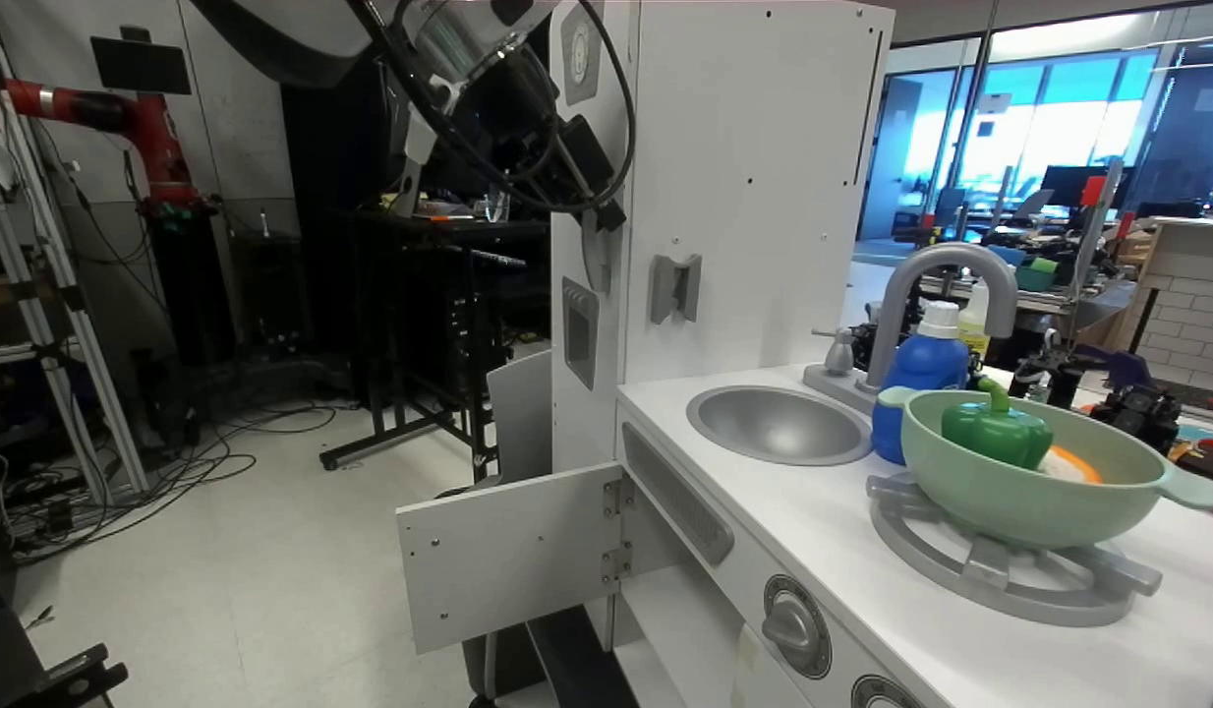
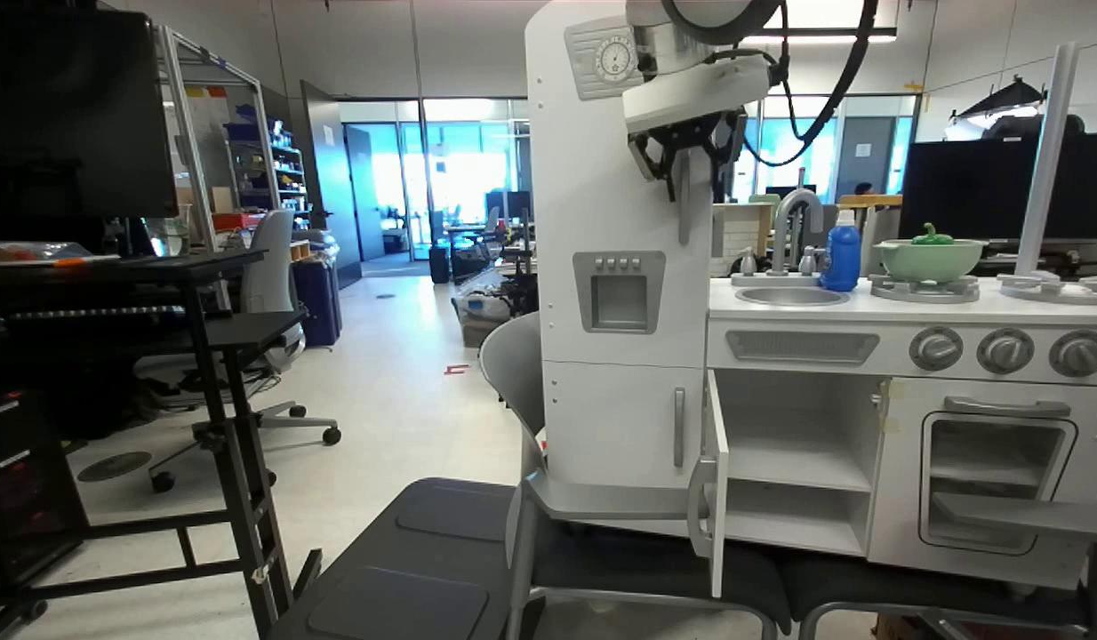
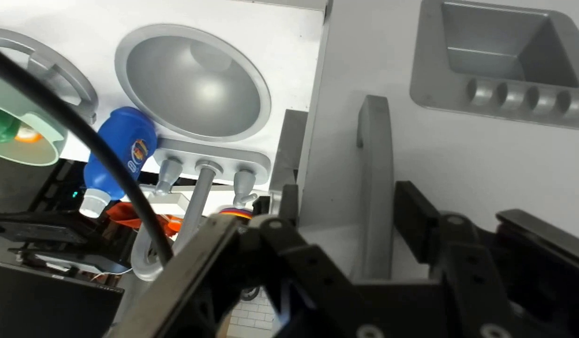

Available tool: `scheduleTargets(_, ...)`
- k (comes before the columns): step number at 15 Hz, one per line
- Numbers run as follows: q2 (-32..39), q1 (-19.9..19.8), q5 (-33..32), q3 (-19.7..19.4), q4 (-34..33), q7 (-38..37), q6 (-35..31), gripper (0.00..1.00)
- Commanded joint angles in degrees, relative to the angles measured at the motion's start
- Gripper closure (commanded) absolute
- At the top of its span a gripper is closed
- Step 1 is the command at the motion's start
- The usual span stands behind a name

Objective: Open the left top cabinet door, then put the blue bottle and the green pepper in the bottom compartment of the cabinet

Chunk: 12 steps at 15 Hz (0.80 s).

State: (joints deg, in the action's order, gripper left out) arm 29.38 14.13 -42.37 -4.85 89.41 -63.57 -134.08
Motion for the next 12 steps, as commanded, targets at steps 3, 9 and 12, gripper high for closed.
scheduleTargets(3, 0.0, 1.6, -1.9, -0.3, -0.2, -3.0, 1.2, 0.81)
scheduleTargets(9, -0.4, 3.9, -1.5, 0.5, 0.6, -7.1, 4.6, 0.96)
scheduleTargets(12, -0.8, 4.7, -0.9, 1.4, 0.9, -8.3, 6.7, 0.96)
